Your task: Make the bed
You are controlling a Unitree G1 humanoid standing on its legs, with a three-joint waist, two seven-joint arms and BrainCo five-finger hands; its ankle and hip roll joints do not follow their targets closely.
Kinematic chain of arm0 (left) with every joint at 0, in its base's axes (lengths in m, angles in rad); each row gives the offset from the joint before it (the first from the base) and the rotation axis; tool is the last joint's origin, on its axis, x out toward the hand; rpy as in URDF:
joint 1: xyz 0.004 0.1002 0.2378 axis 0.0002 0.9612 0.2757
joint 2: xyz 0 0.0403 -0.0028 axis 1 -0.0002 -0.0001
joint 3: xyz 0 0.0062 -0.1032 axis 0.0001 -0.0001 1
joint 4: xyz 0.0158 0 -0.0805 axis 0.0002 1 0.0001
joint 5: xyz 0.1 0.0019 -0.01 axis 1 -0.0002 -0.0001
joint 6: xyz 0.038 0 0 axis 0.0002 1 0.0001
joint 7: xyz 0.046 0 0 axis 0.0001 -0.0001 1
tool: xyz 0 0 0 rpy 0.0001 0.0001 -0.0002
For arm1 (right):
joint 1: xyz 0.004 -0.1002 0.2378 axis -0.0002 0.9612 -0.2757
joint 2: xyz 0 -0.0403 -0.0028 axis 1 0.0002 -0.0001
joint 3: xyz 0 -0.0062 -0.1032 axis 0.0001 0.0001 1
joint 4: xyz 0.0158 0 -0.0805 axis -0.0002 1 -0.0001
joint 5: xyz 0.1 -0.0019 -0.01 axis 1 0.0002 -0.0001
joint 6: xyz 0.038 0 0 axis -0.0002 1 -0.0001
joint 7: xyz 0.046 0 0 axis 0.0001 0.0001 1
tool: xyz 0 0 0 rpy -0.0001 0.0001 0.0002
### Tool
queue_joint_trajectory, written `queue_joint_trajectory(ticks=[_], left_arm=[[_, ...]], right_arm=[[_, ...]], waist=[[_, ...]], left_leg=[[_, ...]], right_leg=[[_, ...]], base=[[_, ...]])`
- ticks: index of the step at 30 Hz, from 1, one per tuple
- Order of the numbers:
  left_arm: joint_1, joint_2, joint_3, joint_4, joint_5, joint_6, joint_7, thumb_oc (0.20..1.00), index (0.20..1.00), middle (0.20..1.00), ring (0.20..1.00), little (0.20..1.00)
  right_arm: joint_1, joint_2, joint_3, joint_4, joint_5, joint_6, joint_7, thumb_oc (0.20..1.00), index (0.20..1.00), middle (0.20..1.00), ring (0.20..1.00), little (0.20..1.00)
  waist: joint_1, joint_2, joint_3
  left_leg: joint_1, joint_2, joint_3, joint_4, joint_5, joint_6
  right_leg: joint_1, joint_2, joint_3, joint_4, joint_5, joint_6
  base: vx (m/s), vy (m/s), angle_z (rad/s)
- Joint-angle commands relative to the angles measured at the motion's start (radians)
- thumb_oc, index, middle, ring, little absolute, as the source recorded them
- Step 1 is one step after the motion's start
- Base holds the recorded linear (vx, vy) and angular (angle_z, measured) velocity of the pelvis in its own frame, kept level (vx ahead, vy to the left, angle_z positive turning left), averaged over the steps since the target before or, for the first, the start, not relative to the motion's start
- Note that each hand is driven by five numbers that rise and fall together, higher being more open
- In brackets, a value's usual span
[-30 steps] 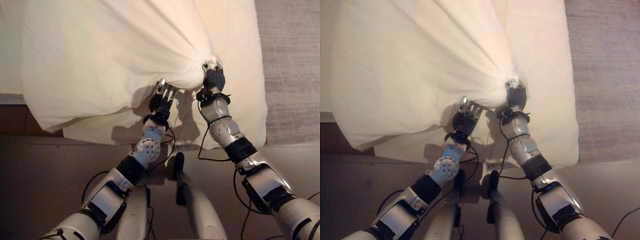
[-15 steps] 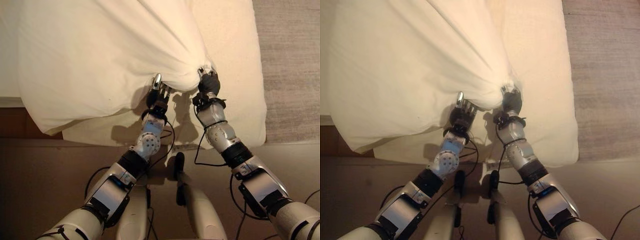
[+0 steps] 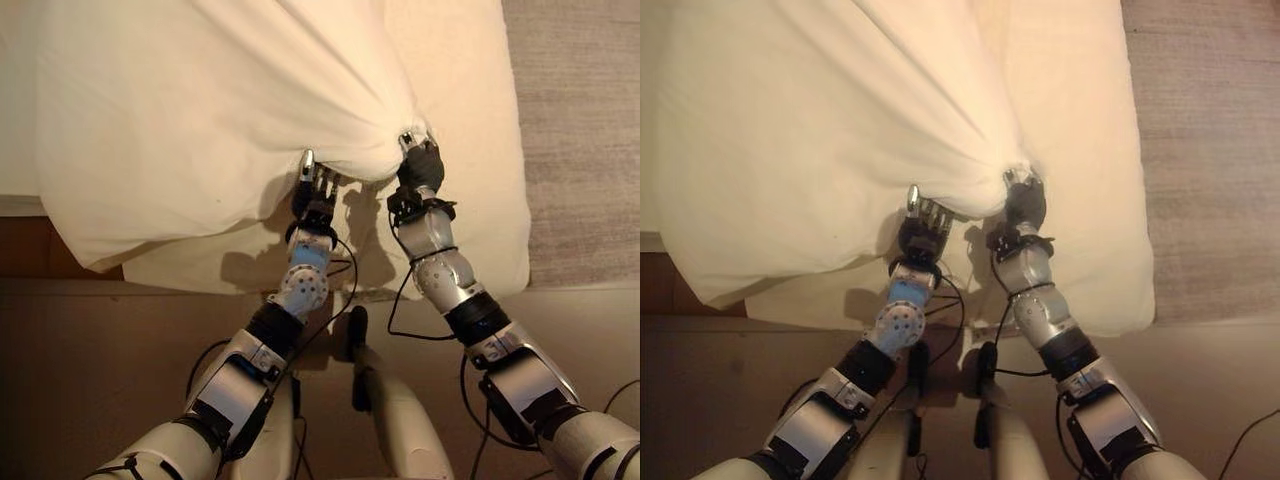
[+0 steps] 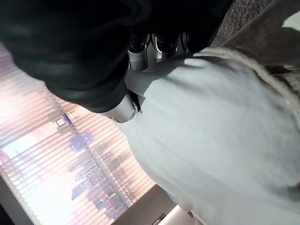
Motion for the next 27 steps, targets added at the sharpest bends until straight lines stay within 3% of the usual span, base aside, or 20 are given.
queue_joint_trajectory(ticks=[1,7,14,27], left_arm=[[-0.015,-0.049,0.094,0.103,0.047,-0.030,0.003,1.000,1.000,1.000,1.000,1.000],[-0.019,-0.034,0.142,0.150,0.065,-0.013,0.013,1.000,1.000,1.000,1.000,1.000],[-0.012,-0.018,0.131,0.158,0.100,0.015,0.008,1.000,1.000,1.000,1.000,1.000],[-0.059,-0.013,0.099,0.201,0.081,0.056,-0.031,1.000,1.000,1.000,1.000,1.000]], right_arm=[[0.159,-0.034,-0.121,-0.164,-0.033,-0.177,-0.019,0.200,0.200,0.200,0.200,0.200],[0.177,-0.055,-0.174,-0.225,-0.032,-0.208,-0.037,0.200,0.200,0.200,0.200,0.200],[0.189,-0.064,-0.182,-0.276,-0.027,-0.225,-0.025,0.200,0.200,0.200,0.200,0.200],[0.237,-0.066,-0.154,-0.298,-0.007,-0.203,0.023,0.200,0.200,0.200,0.200,0.200]], waist=[[-0.058,-0.001,-0.143],[-0.073,-0.004,-0.154],[-0.081,-0.008,-0.164],[-0.096,-0.006,-0.172]], left_leg=[[-0.005,0.008,0.005,0.036,-0.062,-0.010],[0.000,0.011,-0.001,0.042,-0.068,-0.014],[-0.002,0.011,-0.010,0.061,-0.083,0.000],[0.001,0.013,-0.007,0.037,-0.068,-0.002]], right_leg=[[-0.028,-0.005,-0.004,0.078,-0.073,0.079],[-0.021,0.003,0.007,0.082,-0.084,0.073],[-0.031,0.016,0.039,0.093,-0.083,0.066],[-0.035,0.021,0.054,0.080,-0.073,0.068]], base=[[0.00,-0.017,-0.04],[0.01,-0.024,-0.01],[0.00,-0.012,0.02],[-0.01,-0.001,-0.02]])
